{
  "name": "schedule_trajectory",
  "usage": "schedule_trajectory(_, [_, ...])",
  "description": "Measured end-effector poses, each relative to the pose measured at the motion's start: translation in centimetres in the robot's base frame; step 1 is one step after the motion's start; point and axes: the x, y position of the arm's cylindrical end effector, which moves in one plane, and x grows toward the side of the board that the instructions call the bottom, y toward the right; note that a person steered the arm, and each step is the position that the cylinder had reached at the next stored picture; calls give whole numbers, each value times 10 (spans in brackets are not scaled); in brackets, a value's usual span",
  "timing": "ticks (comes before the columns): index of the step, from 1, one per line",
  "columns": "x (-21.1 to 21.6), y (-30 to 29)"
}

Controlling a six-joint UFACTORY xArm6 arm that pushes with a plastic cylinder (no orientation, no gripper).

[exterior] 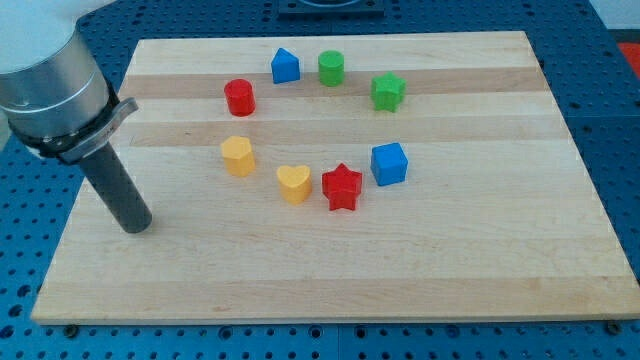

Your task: Place the arm towards the left centre of the board

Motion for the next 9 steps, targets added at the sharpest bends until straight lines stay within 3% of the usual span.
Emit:
schedule_trajectory(3, [24, -14])
schedule_trajectory(6, [-69, -14])
schedule_trajectory(9, [-88, -14])
